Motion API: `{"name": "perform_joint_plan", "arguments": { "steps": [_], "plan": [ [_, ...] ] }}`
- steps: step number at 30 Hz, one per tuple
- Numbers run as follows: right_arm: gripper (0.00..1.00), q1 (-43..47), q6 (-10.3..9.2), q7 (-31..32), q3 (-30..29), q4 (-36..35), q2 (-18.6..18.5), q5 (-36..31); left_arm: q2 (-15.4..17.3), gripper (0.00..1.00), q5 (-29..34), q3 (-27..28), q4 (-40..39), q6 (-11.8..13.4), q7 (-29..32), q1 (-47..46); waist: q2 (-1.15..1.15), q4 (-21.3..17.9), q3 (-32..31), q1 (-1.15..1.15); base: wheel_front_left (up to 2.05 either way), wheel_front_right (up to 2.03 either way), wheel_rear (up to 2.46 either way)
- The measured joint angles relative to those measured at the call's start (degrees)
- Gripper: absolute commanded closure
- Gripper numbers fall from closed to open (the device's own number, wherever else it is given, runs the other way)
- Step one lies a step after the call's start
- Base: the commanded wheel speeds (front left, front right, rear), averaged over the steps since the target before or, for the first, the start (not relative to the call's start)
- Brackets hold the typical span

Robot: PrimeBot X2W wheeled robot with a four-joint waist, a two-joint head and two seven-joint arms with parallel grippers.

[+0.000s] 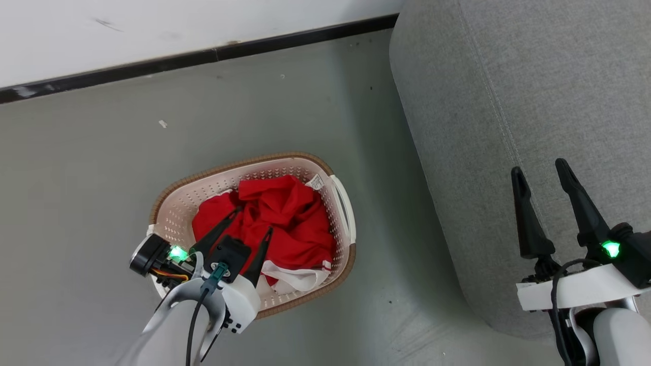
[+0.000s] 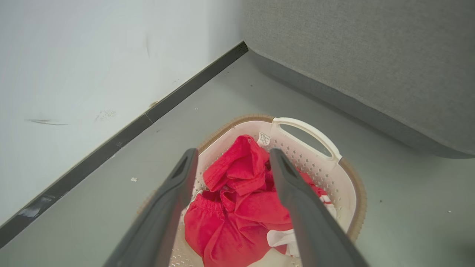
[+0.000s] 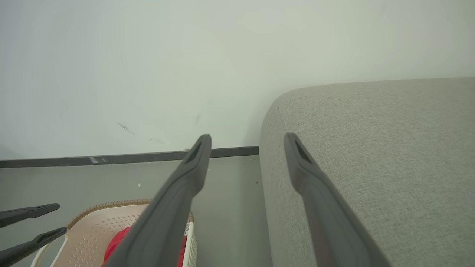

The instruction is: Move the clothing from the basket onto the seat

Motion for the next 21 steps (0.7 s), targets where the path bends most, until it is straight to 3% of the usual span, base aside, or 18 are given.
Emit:
{"name": "perform_joint_plan", "arguments": {
  "steps": [21],
  "plan": [
    [0.0, -6.8, 0.0, -0.01, 2.34, 0.04, -0.01, 3.85, 1.81, 0.0, 3.02, -0.88, 9.09, -0.37, 0.94, -7.94, 0.0, -6.58, 11.24, 0.0, 0.0, 0.0, 0.0]
  ]
}}
